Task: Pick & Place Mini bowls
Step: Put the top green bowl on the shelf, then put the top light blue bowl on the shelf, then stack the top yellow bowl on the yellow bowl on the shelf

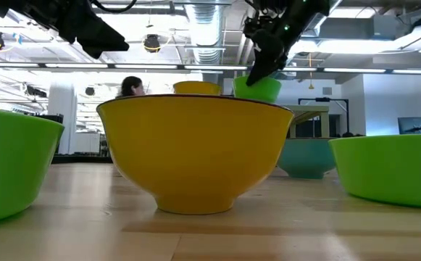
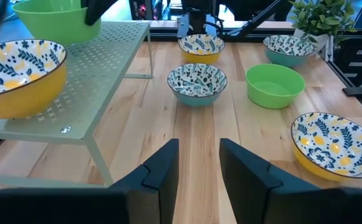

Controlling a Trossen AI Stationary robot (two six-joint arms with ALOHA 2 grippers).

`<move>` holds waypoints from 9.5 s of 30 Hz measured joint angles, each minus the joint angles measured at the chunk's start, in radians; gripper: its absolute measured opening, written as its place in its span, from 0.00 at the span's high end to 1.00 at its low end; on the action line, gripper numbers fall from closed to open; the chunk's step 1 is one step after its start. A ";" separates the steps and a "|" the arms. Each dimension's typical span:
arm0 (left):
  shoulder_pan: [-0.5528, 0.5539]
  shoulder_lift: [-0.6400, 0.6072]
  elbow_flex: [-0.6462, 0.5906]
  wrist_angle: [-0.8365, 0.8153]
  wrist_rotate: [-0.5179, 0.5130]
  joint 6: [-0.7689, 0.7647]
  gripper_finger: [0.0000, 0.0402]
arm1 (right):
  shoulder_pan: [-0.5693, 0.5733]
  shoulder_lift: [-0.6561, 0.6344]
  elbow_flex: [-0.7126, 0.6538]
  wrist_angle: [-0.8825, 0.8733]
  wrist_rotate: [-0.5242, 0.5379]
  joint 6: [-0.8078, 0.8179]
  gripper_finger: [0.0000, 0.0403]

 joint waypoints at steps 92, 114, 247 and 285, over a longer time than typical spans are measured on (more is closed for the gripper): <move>0.000 0.000 0.000 0.006 -0.008 -0.003 0.71 | 0.169 0.089 0.343 -0.446 -0.031 0.158 0.56; 0.000 0.000 0.000 0.007 -0.008 -0.004 0.71 | 0.497 0.098 -0.007 -0.317 -0.056 0.640 0.63; 0.000 0.000 -0.002 0.007 -0.007 -0.008 0.71 | 0.122 0.124 0.335 -0.761 0.206 0.006 0.70; 0.000 0.000 -0.002 0.008 -0.007 -0.011 0.71 | 0.516 -0.068 -0.339 -0.536 -0.269 0.876 0.71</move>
